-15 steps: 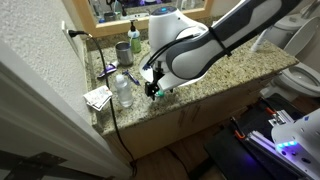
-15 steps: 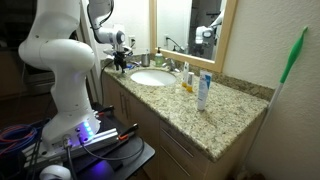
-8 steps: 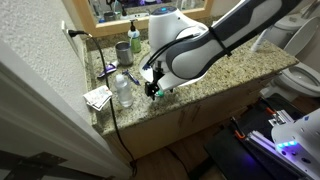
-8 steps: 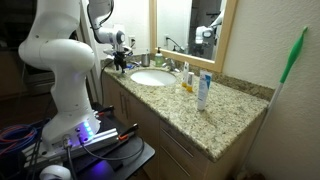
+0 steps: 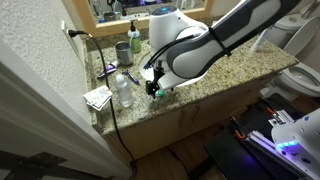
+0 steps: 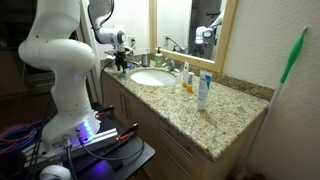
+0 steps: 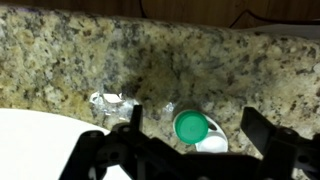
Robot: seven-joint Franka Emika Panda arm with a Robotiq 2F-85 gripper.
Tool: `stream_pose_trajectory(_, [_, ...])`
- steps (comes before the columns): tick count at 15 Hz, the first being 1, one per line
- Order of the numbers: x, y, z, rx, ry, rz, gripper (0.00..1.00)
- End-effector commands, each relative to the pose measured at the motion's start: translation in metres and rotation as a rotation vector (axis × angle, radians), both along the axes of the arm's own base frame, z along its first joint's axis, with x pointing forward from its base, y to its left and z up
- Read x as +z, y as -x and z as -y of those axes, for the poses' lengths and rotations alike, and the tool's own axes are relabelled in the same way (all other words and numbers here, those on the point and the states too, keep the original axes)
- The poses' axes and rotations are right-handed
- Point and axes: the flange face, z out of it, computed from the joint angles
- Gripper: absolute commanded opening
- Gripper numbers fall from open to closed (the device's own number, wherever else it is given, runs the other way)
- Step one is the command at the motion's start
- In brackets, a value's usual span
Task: Remove the green lid from the white object on the left
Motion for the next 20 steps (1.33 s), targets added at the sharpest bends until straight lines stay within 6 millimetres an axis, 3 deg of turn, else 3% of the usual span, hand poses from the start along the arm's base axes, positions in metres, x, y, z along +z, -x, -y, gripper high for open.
stream_pose_trajectory(1, [-0.0038,-0.0043,0.0037,-0.024,0.024,0.015,1.00])
stream_pose_trajectory(4, [-0.0002,-0.0046,0.0056,-0.025,0.014,0.009,1.00])
stream_pose_trajectory(6, [-0.0006,-0.0045,0.0054,-0.025,0.016,0.011,0.74])
stream_pose_trajectory(15, [0.0002,-0.0040,0.0043,-0.024,0.012,0.010,0.11])
stream_pose_trajectory(20, [0.0033,0.0000,0.0008,-0.013,0.010,0.002,0.08])
